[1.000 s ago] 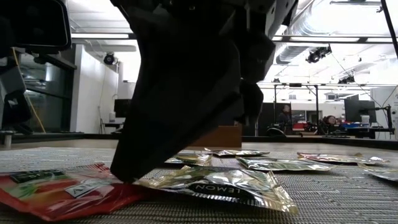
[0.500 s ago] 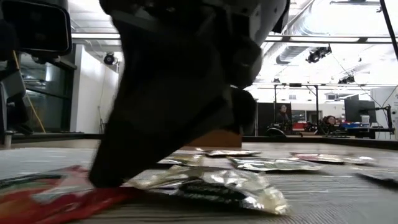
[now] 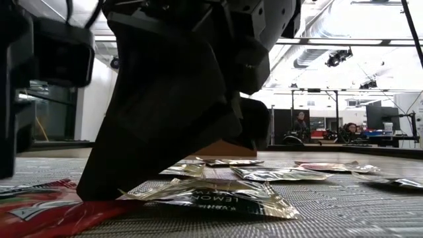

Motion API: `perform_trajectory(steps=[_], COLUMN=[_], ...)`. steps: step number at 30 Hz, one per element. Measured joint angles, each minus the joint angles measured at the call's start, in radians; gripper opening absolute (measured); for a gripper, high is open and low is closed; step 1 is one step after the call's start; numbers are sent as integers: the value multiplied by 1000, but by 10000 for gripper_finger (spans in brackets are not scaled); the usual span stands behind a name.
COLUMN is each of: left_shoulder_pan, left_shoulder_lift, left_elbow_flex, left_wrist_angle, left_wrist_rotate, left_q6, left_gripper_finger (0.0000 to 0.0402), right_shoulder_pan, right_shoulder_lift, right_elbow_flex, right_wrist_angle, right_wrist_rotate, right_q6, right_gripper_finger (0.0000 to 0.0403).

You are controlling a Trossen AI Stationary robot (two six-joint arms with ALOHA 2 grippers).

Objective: Pick & Place Tea
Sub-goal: Put the red tea bag into the middle section of the wooden organizer

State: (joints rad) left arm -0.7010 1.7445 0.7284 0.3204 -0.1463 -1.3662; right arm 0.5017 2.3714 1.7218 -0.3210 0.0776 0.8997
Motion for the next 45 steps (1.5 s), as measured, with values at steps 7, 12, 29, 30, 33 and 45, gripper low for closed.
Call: perform_trajectory(steps=[7,12,29,30,33,45], left_shoulder_pan=[37,44,48,48,48,73], left_shoulder_lift=[26,26,26,26,26,-2], left_elbow_flex=[13,13,13,13,12,11], left_wrist_angle=[-5,-6,-15,-15,-16,-67], left_wrist_rotate=[35,27,78,80,81,176], left_q6=[3,0,-27,-27,-27,16], left_gripper_finger=[137,137,137,137,137,137], right_shoulder_pan=[-8,-9,-36,-39,-45,-51], right_shoulder_lift=[0,0,3,3,4,6], right_elbow_flex=[-2,-2,-3,-3,-3,-3], right_wrist_angle=[2,10,89,91,93,100], right_wrist_rotate=[-1,0,10,9,3,-5], right_q6=[1,1,-10,-9,-9,-10], right_gripper_finger=[0,0,0,0,0,0])
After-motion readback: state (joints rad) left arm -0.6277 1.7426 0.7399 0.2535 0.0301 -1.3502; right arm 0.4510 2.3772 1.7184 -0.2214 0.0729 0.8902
